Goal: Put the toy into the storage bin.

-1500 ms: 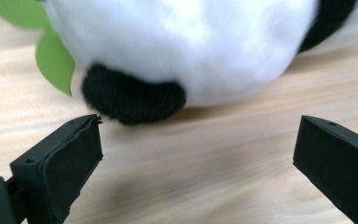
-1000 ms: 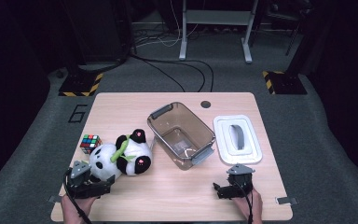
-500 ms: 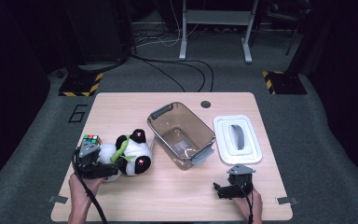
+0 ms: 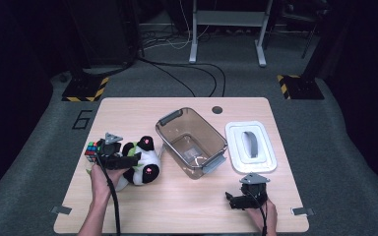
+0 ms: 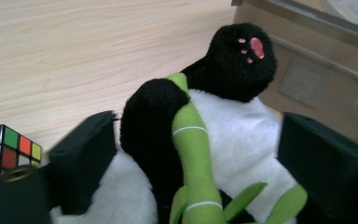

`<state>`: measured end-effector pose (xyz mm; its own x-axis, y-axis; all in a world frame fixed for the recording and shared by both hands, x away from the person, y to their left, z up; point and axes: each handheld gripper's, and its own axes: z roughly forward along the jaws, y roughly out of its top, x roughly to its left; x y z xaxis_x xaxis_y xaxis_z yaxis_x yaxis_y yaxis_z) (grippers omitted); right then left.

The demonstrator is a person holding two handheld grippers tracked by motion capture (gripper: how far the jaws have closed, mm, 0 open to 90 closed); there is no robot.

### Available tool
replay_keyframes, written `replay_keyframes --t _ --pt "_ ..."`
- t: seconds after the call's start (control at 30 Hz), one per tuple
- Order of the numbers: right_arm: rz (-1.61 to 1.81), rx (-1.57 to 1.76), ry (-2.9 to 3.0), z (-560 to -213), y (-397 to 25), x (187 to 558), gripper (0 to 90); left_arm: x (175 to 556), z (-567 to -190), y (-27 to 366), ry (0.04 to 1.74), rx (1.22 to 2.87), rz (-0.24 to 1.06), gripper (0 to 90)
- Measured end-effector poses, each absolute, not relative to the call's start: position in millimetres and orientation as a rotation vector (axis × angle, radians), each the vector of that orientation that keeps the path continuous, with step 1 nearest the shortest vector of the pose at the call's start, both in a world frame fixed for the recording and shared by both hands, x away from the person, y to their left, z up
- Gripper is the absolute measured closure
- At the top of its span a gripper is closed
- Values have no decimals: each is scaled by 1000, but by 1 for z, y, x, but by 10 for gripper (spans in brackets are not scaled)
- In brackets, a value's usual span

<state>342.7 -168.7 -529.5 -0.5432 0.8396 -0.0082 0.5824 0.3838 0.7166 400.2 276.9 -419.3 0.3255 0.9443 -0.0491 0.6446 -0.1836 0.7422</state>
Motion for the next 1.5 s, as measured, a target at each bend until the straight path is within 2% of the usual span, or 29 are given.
replay_keyframes --t 0.1,0.27,0.37,0.47,0.93,1.5 --pt "954 1234 2275 -530 -169 343 21 402 -424 278 1423 1921 563 337" --pt "954 1238 2273 -529 -169 343 22 399 -434 279 1383 1917 562 505" --pt "957 1246 2267 -529 -169 343 25 394 -437 277 1355 1913 579 655" --pt "955 1248 2266 -529 -168 343 26 392 -437 275 1343 1914 597 719" --pt "960 1249 2267 -529 -168 343 22 369 -425 289 1223 1928 551 746" --pt "949 1218 2296 -530 -168 343 0 351 -376 306 1094 1936 535 747"
